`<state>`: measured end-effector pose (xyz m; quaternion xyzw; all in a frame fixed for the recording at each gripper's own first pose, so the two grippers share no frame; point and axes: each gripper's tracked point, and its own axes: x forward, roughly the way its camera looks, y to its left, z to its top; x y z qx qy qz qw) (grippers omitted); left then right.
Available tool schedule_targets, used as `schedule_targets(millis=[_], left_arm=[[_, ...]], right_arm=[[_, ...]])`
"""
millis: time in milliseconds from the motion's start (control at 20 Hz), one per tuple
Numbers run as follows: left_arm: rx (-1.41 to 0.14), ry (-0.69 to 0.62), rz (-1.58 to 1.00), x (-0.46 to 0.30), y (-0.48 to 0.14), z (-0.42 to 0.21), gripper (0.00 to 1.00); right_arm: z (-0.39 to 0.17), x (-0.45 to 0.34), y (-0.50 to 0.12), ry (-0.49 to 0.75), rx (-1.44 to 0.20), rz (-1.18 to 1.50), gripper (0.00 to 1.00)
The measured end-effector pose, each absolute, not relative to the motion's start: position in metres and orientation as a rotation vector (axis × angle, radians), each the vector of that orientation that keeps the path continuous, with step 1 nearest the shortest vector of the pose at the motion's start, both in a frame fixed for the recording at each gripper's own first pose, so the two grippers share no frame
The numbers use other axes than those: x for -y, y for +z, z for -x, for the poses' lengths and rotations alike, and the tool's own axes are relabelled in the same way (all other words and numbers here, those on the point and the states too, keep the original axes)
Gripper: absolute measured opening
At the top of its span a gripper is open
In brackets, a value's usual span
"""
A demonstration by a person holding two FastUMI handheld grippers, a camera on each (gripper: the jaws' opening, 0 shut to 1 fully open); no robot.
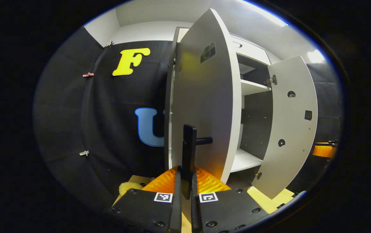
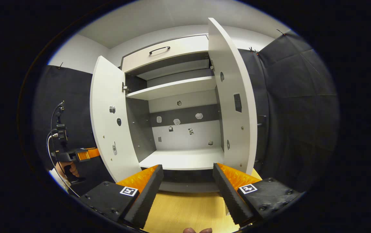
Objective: Open the right door of the double-door shoe cabinet with the right hand, and open the left door with the left hand.
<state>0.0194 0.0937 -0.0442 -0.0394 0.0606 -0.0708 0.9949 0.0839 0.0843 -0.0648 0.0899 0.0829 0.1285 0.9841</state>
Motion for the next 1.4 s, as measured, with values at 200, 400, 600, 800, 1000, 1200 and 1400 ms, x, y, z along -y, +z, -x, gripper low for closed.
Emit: schedule_targets(millis=[200,400,600,800,1000,1200,1400], left_arm=[[-0.071,-0.135,0.084,-0.139,-0.037,-0.013,0.12],[-0.058,-0.217,0.108,-0.14,-0.034,-0.004,0.07],[-0.056,-0.193,0.065,-0.145,-0.036,-0.007,0.07],[-0.051,-0.179,0.073,-0.147,-0.037,-0.007,0.07],[-0.037,-0.151,0.065,-0.15,-0.031,-0.003,0.07],[-0.013,-0.13,0.063,-0.141,-0.017,0.022,0.07],[-0.014,-0.13,0.025,-0.116,-0.008,0.037,0.25]], right_arm=[[-0.078,-0.103,-0.068,0.305,-0.177,-0.212,0.97],[-0.075,-0.112,-0.069,0.318,-0.181,-0.204,0.97],[-0.073,-0.116,-0.067,0.323,-0.176,-0.191,0.97],[-0.072,-0.116,-0.066,0.32,-0.175,-0.182,0.97],[-0.073,-0.112,-0.065,0.313,-0.174,-0.176,0.97],[-0.081,-0.103,-0.061,0.285,-0.156,-0.156,0.97],[-0.089,-0.099,-0.062,0.274,-0.161,-0.156,0.97]])
